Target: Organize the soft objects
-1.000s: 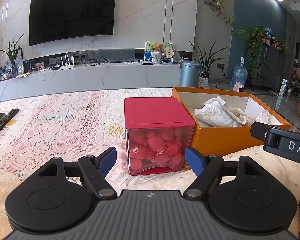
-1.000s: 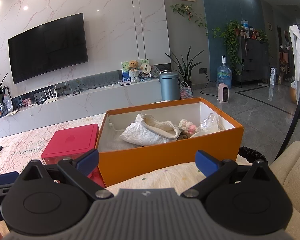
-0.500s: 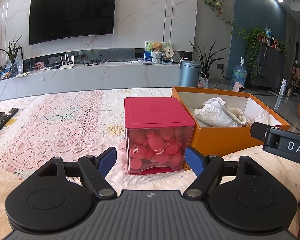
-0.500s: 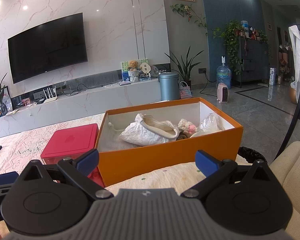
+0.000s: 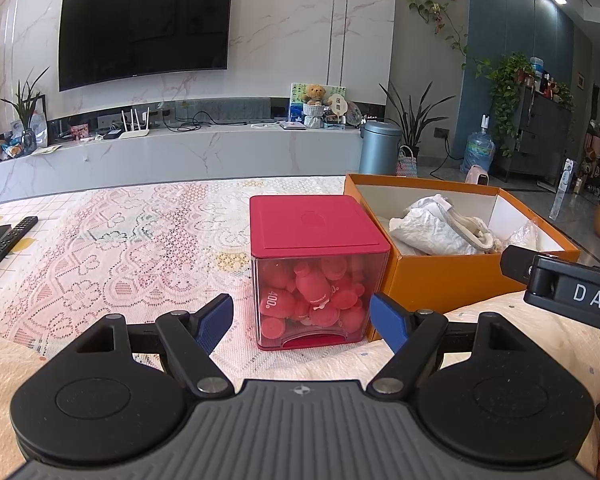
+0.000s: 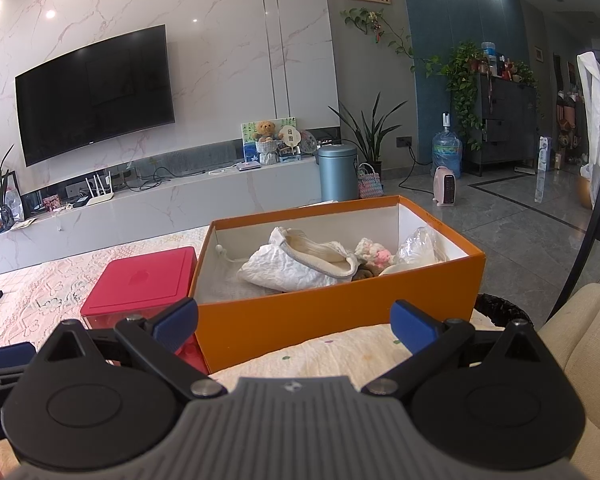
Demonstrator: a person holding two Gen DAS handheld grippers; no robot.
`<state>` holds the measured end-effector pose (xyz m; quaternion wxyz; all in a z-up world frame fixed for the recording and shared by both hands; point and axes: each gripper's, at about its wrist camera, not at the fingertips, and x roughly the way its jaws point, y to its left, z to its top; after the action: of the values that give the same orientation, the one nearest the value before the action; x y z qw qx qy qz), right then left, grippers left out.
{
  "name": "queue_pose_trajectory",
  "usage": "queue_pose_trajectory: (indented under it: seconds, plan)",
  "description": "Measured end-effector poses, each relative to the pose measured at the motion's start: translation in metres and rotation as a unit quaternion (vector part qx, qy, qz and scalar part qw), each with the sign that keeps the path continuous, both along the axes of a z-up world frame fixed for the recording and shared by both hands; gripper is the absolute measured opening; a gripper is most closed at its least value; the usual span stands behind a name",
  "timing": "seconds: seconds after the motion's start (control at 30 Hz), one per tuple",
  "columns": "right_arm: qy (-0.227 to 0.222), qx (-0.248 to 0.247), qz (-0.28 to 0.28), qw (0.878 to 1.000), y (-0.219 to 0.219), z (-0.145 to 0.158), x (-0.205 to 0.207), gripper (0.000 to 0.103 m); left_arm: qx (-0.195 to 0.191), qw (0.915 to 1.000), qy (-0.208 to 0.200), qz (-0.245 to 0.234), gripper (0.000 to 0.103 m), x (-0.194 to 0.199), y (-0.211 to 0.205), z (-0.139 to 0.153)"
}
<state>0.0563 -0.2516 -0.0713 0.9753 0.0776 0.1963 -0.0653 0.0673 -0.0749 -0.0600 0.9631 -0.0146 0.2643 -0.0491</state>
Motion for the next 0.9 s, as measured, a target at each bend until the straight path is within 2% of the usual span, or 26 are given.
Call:
queue_pose_trajectory:
  seconds: [0.9]
  plan:
    - [0.001,0.0,0.0,1.0,-0.0007,0.0003,-0.0006,0.1,0.005,1.0,-0.001,0.004,0.091,-0.0002,0.0006,0.0011]
